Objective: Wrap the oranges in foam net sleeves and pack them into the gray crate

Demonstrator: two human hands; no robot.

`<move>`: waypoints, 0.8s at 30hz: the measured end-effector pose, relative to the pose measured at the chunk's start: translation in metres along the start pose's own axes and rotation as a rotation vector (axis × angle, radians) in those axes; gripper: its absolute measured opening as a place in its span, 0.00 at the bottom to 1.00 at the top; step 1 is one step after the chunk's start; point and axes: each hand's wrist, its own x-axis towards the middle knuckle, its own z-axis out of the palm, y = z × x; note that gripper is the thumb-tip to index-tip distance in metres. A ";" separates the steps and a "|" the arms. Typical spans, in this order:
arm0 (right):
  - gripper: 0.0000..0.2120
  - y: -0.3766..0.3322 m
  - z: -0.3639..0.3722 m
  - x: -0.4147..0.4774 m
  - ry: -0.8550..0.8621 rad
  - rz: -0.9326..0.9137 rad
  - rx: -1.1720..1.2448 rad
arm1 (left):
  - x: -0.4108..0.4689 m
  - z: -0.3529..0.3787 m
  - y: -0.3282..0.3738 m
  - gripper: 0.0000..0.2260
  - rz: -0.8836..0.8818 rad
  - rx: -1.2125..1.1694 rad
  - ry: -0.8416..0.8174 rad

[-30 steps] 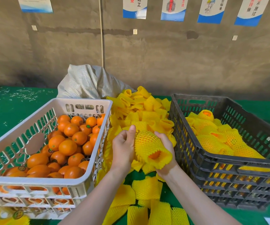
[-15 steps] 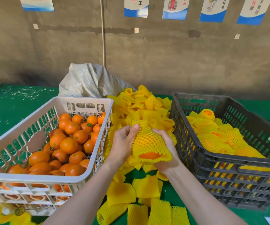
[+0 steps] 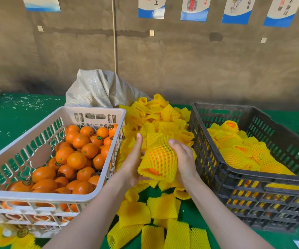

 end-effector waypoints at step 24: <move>0.21 -0.008 -0.015 0.014 -0.093 -0.031 -0.150 | -0.012 0.022 -0.010 0.26 0.001 0.036 -0.320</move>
